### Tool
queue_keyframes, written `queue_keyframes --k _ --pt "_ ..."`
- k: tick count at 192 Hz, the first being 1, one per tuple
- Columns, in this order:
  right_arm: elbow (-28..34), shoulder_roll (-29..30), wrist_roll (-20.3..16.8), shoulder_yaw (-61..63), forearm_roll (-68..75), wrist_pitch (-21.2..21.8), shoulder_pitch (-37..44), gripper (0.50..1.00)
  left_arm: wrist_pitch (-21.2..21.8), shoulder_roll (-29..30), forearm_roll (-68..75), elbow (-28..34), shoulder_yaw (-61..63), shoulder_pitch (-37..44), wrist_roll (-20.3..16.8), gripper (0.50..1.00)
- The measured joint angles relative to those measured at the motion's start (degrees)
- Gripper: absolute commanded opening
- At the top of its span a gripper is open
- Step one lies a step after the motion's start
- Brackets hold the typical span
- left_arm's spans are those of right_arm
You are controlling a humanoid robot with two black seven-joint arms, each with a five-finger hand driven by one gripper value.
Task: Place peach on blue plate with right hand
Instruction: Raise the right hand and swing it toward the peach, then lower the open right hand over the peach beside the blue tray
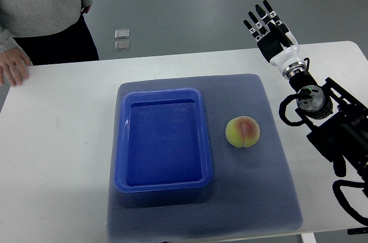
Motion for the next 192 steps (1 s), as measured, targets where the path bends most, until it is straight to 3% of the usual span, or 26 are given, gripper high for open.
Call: queue_keyframes --k 59,88,122,154,192 --pt "0.3 -0.2 0.0 -0.9 -0.1 0.3 0.1 0.932 0.0 0.0 0.0 0.0 0.2 0.0 0.0 1.0" --pt "3.5 -2.3 -0.1 -4.1 -1.4 0.7 0.3 0.93 0.0 0.0 -0.1 0.0 0.1 0.0 0.0 1.0" --pt "9.7 -9.1 -0.1 -11.5 -12.5 2.4 1.0 0.93 0.0 0.0 -0.1 -0.3 0.0 0.0 0.0 1.0" --pt "16.6 -17.8 -0.5 -20.4 -30.8 6.8 3.8 0.93 0.0 0.0 0.0 -0.3 0.0 0.0 0.0 1.0" --pt "25.7 -30.7 -3.5 -38.0 -47.5 15.4 16.9 0.932 0.0 0.0 0.0 -0.3 0.2 0.0 0.0 1.0"
